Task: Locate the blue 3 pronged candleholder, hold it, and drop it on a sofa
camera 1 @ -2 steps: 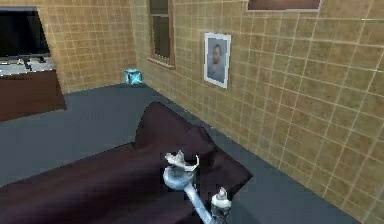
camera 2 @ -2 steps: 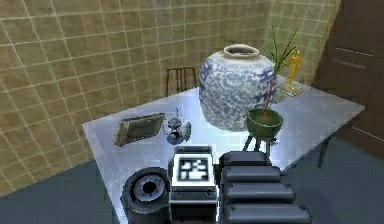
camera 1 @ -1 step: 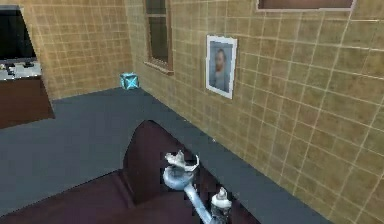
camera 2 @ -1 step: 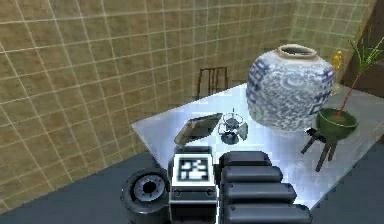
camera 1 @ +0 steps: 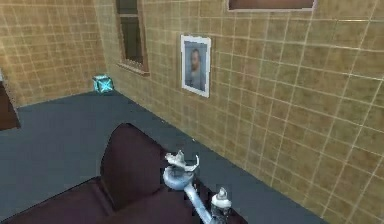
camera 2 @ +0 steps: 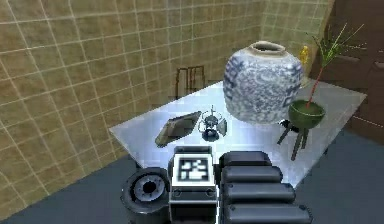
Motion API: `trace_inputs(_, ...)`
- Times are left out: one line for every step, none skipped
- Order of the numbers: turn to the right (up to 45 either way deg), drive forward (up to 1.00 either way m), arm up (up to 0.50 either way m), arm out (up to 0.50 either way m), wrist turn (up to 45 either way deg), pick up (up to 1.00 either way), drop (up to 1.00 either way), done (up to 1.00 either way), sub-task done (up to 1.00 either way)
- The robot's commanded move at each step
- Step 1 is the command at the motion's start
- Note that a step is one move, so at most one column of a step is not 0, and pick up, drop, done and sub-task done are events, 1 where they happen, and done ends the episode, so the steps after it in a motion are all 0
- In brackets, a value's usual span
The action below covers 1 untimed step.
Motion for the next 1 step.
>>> trace_inputs(0.0, 0.10, 0.00, 0.00, 0.0, 0.00, 0.00, 0.00, 0.00)
